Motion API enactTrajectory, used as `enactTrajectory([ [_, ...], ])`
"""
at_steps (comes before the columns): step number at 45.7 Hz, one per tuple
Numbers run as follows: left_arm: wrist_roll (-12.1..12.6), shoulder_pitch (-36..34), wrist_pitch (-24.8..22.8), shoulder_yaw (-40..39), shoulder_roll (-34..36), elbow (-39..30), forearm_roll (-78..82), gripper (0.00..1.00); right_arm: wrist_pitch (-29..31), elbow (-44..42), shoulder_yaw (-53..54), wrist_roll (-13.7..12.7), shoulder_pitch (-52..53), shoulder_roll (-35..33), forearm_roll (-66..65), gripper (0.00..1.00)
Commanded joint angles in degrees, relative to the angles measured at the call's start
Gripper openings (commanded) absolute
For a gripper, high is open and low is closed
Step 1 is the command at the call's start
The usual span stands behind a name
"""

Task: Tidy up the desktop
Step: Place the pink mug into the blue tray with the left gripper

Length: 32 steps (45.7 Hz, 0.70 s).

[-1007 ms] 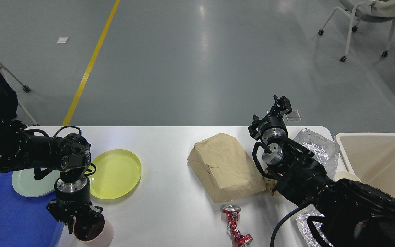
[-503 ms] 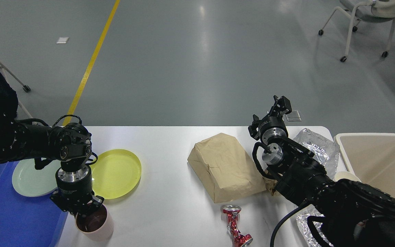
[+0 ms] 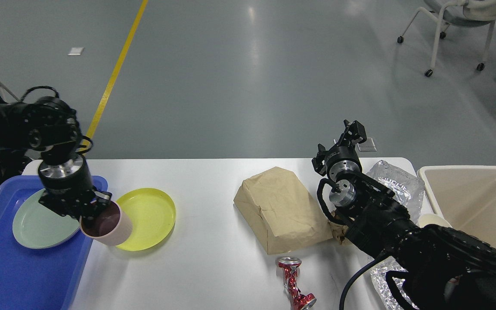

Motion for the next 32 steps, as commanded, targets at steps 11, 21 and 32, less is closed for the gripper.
enactTrajectory([
  [11,0.67,1.10,0.00,0.56,13.91,0.68,-0.12,0.00,0.00,0.00,0.00,0.00,0.00,0.01,0.00,1.00],
  [21,0.85,6.63,0.00,0.30,17.52,2.70,-0.12,0.00,0.00,0.00,0.00,0.00,0.00,0.01,0.00,1.00],
  [32,0.85,10.77,0.00,-0.05,19.10,4.54,-0.12,0.00,0.00,0.00,0.00,0.00,0.00,0.01,0.00,1.00],
])
